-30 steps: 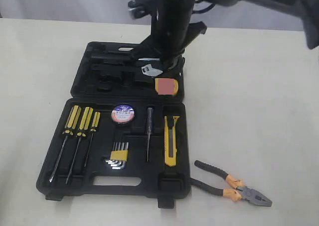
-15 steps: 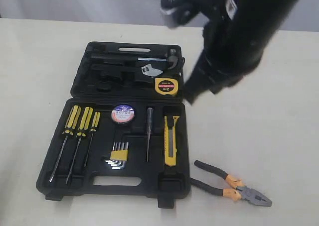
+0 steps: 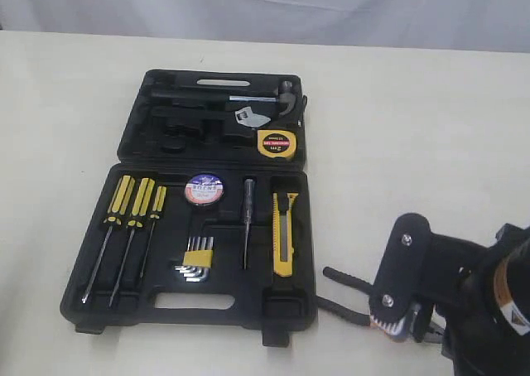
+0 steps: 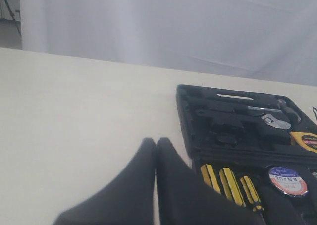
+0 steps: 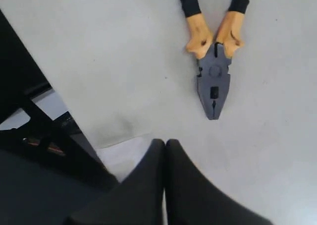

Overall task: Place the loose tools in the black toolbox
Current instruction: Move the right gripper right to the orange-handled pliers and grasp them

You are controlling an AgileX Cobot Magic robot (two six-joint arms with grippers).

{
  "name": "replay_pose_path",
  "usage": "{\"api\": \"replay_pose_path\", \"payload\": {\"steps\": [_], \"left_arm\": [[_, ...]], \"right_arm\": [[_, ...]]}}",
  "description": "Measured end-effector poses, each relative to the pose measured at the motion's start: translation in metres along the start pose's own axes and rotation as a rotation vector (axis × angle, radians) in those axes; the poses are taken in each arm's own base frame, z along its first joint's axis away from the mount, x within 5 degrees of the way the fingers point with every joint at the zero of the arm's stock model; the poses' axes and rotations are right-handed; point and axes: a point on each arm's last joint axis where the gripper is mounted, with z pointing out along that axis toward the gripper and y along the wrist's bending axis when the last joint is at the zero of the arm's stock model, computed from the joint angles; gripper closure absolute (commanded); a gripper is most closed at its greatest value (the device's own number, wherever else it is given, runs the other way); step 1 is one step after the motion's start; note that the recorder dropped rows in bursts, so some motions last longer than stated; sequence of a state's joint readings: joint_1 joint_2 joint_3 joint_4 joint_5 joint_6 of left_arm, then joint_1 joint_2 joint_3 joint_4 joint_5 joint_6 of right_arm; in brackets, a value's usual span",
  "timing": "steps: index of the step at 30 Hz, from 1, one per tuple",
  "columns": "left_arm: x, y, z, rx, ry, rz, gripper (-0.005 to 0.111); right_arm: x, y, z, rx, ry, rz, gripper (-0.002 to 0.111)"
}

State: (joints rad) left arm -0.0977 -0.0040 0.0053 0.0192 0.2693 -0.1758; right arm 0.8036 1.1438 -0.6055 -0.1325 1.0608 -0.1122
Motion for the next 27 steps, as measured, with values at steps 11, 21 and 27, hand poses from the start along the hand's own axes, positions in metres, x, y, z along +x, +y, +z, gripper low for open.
{"api": "replay_pose_path", "payload": {"steps": [11,21,27], "left_arm": [[0.0,0.0,0.0,0.0,0.0,0.0,0.107],[0.0,0.0,0.0,0.0,0.0,0.0,0.107],[0.0,0.0,0.0,0.0,0.0,0.0,0.107]], "right_arm": [[-0.001,-0.001,0.017,0.066,-0.098,-0.095,0.056],[-0.013,-0.002,0.038,0.061,-0.026,-0.24,0.057],[-0.023,-0.003,0.065,0.061,0.065,-0.334,0.06]]}}
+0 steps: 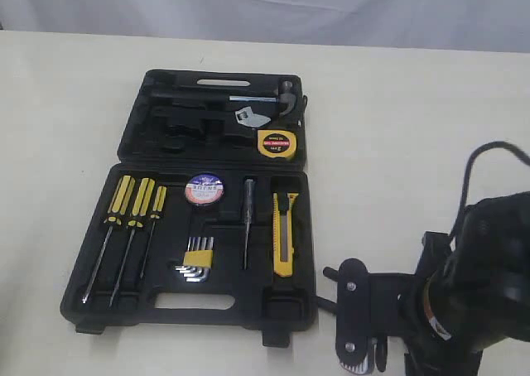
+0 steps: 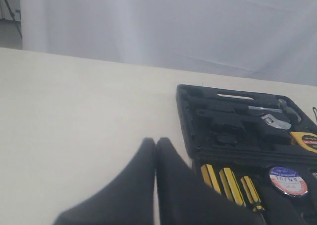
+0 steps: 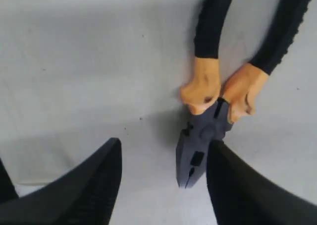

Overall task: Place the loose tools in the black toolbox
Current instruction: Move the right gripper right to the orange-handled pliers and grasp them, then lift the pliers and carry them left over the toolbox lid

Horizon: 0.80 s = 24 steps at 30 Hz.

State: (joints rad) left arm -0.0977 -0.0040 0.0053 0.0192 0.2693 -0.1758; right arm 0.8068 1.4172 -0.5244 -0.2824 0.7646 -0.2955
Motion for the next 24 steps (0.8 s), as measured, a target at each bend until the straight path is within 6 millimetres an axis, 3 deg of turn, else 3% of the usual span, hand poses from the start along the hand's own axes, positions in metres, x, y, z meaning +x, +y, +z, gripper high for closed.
{"api": "replay_pose_path", "payload": {"steps": [4,11,17,24], "left_arm": [[0.0,0.0,0.0,0.0,0.0,0.0,0.107],[0.0,0.0,0.0,0.0,0.0,0.0,0.107],[0.0,0.0,0.0,0.0,0.0,0.0,0.107],[0.0,0.0,0.0,0.0,0.0,0.0,0.107]], "right_arm": [[-0.006,-0.003,0.009,0.007,-0.014,-0.006,0.059],[-0.002,-0.03,0.009,-0.067,-0.108,0.203,0.059],[0.012,-0.044,0.013,-0.119,-0.13,0.264,0.061],[0.011,-0.043,0.025,-0.179,-0.097,0.225,0.064]]}}
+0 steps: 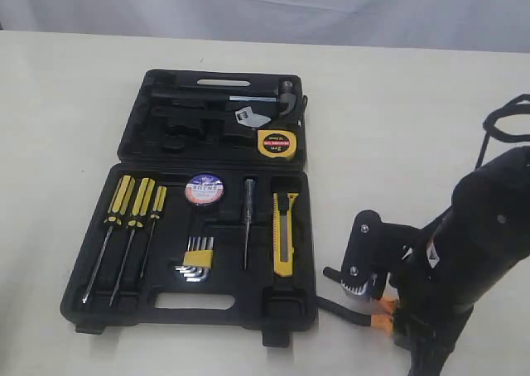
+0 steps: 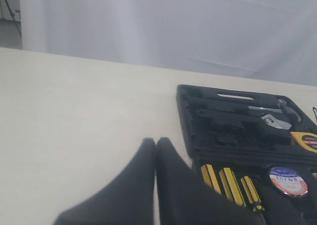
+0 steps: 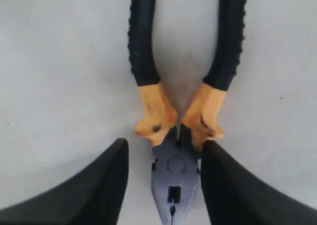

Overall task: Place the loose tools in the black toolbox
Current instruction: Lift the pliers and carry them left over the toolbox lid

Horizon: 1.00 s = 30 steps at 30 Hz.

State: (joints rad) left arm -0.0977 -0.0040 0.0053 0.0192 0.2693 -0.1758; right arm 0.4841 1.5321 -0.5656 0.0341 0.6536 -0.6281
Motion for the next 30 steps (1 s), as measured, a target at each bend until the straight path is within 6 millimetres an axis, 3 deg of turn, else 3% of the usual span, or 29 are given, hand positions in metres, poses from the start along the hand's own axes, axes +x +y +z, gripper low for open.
{"api": "replay_pose_path", "payload": {"steps": [7,17,19,23,30], "left_arm": [[0.0,0.0,0.0,0.0,0.0,0.0,0.107],[0.0,0.0,0.0,0.0,0.0,0.0,0.107],[0.0,0.0,0.0,0.0,0.0,0.0,0.107],[0.0,0.0,0.0,0.0,0.0,0.0,0.107],[0.0,0.0,0.0,0.0,0.0,0.0,0.107]], "right_arm": [[-0.001,-0.004,0.017,-0.026,0.06,-0.035,0.064],[-0.006,-0.007,0.02,0.002,0.026,-0.043,0.065],[-0.006,-0.007,0.02,0.005,0.02,-0.042,0.074],[-0.006,-0.008,0.02,0.011,0.02,-0.05,0.109],[-0.009,-0.012,0.017,0.016,0.055,-0.085,0.109]]}}
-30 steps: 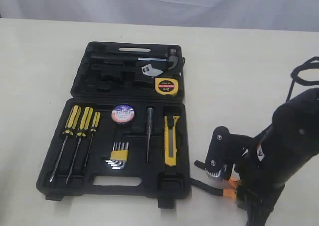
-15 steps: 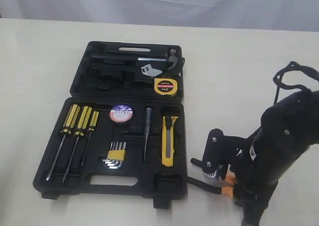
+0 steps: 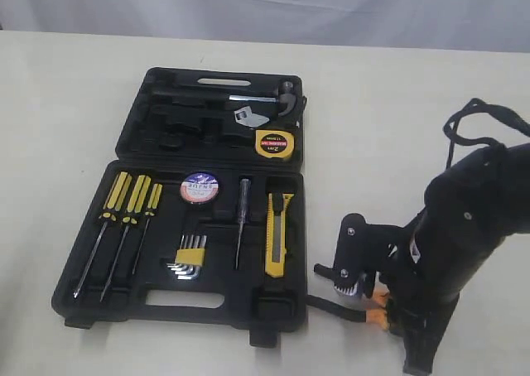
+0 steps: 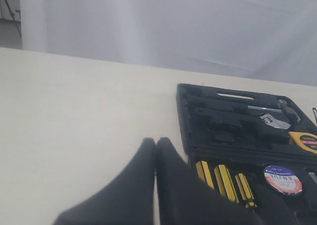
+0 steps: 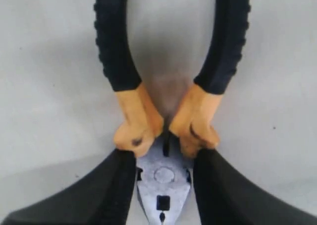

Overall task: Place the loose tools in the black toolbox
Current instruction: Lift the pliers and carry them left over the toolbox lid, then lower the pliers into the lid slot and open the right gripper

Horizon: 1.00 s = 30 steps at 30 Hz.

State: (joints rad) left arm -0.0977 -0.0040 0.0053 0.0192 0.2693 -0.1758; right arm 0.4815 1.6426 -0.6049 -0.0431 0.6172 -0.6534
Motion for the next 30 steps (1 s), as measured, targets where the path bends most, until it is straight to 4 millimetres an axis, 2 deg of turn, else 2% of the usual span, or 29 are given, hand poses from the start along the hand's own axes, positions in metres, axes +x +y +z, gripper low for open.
{"api": "replay_pose_path", "payload": {"steps": [5,10,18,20,23,26,30], "left_arm": [[0.0,0.0,0.0,0.0,0.0,0.0,0.107],[0.0,0.0,0.0,0.0,0.0,0.0,0.107],[0.0,0.0,0.0,0.0,0.0,0.0,0.107],[0.0,0.0,0.0,0.0,0.0,0.0,0.107],[0.0,0.0,0.0,0.0,0.0,0.0,0.107],[0.0,0.0,0.0,0.0,0.0,0.0,0.107],[0.0,0.0,0.0,0.0,0.0,0.0,0.107]], "right_arm": [[0.002,-0.005,-0.017,-0.061,0.151,-0.037,0.109],[0.009,-0.011,-0.058,-0.07,0.293,-0.061,0.109],[-0.002,-0.025,-0.132,0.149,0.069,-0.038,0.109],[-0.01,-0.03,-0.147,0.209,-0.026,-0.035,0.109],[-0.026,-0.038,-0.158,0.274,-0.158,-0.035,0.109],[-0.05,-0.044,-0.159,0.319,-0.231,-0.082,0.109],[-0.091,-0.058,-0.147,0.327,-0.254,-0.156,0.109]]}}
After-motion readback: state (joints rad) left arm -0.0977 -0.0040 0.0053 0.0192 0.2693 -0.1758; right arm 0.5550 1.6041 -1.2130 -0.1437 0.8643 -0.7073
